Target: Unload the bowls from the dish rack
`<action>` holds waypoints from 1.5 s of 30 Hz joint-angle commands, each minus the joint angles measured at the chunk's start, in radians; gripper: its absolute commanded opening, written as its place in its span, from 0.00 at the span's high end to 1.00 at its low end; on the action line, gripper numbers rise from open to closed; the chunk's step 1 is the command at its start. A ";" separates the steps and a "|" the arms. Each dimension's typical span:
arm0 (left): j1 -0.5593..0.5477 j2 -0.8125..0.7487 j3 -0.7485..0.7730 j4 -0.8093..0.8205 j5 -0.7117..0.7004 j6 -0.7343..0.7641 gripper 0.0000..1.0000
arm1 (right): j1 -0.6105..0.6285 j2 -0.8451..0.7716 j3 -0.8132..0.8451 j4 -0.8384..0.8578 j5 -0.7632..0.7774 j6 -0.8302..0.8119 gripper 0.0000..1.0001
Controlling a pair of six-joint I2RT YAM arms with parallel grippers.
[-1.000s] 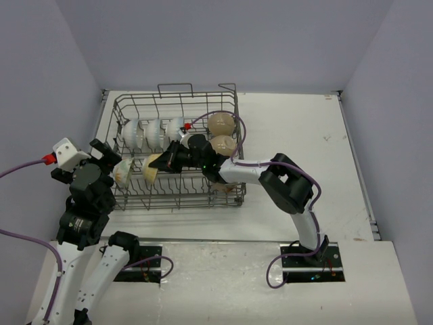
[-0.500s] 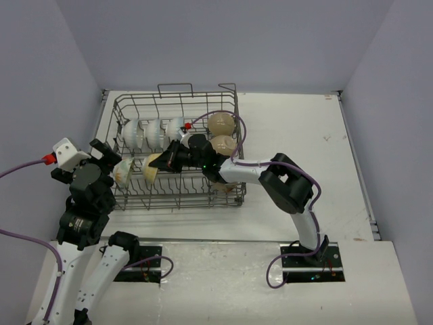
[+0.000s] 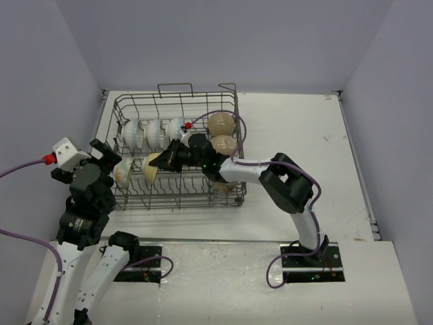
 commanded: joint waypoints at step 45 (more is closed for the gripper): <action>-0.007 -0.009 -0.007 0.046 -0.003 0.016 0.00 | -0.021 -0.112 0.219 0.594 -0.059 0.132 1.00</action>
